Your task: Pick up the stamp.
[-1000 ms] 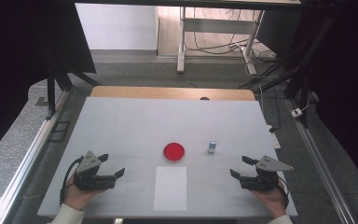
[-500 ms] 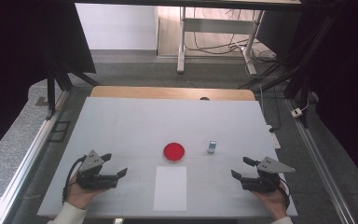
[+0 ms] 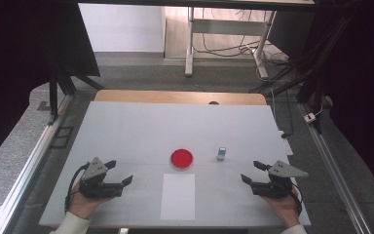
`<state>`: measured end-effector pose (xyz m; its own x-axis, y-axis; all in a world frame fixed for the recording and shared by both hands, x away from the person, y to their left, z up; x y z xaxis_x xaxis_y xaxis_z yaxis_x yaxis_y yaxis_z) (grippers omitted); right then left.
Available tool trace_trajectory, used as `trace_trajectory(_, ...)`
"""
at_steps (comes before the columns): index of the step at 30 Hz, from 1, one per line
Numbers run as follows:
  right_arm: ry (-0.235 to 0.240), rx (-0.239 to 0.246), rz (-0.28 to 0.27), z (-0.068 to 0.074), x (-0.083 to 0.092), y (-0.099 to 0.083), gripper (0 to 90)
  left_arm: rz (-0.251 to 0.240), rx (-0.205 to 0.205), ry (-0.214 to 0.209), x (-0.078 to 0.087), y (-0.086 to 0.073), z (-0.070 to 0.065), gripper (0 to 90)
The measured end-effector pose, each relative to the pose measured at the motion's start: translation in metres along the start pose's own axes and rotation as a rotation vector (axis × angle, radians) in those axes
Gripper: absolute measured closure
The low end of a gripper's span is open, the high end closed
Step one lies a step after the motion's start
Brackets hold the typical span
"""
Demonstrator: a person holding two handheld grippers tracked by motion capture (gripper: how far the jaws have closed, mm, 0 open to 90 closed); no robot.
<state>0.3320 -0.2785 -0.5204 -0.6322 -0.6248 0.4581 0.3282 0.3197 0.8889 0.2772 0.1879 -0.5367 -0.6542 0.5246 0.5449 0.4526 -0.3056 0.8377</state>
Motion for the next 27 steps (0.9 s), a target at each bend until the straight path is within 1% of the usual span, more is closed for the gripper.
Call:
trace_trajectory(2,0.002,-0.004,-0.006,0.000,0.001,0.005,27.1,-0.002,0.000,0.002,0.001,0.000,0.000,16.5)
trace_trajectory(9,0.004,0.027,-0.004,0.004,0.002,0.019,27.4,-0.006,0.002,-0.007,0.001,0.002,-0.002,16.5)
trace_trajectory(12,0.004,0.031,-0.003,0.004,0.003,0.026,27.7,-0.002,-0.001,-0.008,0.000,0.001,-0.002,16.5)
trace_trajectory(21,0.020,0.036,0.003,0.001,-0.004,0.045,28.3,-0.003,-0.001,-0.001,0.000,0.000,-0.002,16.9)
trace_trajectory(23,0.014,0.057,0.017,0.002,-0.006,0.048,28.3,-0.002,0.001,0.004,0.000,0.000,-0.001,16.9)
trace_trajectory(25,0.023,0.073,0.028,0.004,-0.009,0.052,28.3,-0.001,0.002,0.003,0.000,0.000,-0.001,16.8)
trace_trajectory(27,0.024,0.077,0.029,0.004,-0.010,0.054,28.3,0.000,0.003,0.003,0.000,0.000,-0.001,16.8)
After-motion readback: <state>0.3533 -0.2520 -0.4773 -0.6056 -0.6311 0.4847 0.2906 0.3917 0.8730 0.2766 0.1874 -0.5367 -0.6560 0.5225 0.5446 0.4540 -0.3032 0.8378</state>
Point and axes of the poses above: each handheld gripper's, and its own axes: x roughly backward along the jaws, y roughly out of its top, z roughly to its left, the point moved 6 cm from there along -x, roughly forward along the jaws, and after that the axes turned 3 degrees about -x, right-handed, at the moved point
